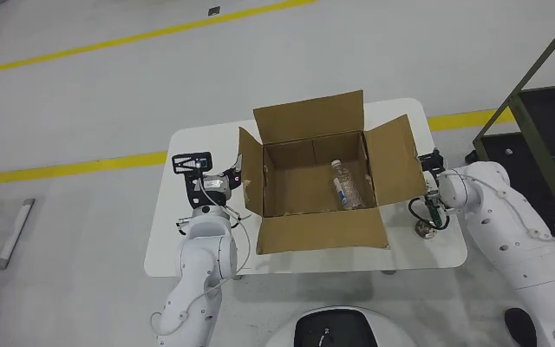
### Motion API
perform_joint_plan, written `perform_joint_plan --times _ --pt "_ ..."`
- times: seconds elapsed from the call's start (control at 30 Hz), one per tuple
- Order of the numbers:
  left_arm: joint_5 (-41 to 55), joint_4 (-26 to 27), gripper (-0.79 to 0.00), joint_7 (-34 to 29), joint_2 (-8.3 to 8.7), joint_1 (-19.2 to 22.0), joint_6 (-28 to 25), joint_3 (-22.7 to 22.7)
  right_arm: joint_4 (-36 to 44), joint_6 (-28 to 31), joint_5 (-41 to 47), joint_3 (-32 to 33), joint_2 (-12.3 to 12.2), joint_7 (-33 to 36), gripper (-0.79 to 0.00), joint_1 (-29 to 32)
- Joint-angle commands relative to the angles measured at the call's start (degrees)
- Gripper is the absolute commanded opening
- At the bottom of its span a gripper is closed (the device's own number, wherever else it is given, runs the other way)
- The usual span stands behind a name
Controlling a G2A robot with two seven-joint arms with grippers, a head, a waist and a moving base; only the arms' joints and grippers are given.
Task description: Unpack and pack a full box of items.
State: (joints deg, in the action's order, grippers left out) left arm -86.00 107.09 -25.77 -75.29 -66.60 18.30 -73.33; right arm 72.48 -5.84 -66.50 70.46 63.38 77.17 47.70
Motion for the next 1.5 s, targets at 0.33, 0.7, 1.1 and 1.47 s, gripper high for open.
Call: perform_joint_plan --times 0.33,0.7,1.1,1.47 --pt "0.0 0.0 0.0 0.0 0.0 0.0 0.0 0.0 -4.1 0.7 0.6 -1.6 0.7 -0.5 -0.493 -2.3" --pt "0.0 0.0 0.0 0.0 0.0 0.0 0.0 0.0 -6.7 0.6 1.3 -2.7 1.3 -1.6 -0.508 -3.3" --pt "0.0 0.0 0.0 0.0 0.0 0.0 0.0 0.0 -8.5 0.7 1.7 -3.4 1.8 -1.9 -0.536 -4.2" --pt "0.0 0.0 0.0 0.0 0.0 0.0 0.0 0.0 -7.6 1.1 2.1 -2.2 1.6 -2.5 -0.533 -3.4"
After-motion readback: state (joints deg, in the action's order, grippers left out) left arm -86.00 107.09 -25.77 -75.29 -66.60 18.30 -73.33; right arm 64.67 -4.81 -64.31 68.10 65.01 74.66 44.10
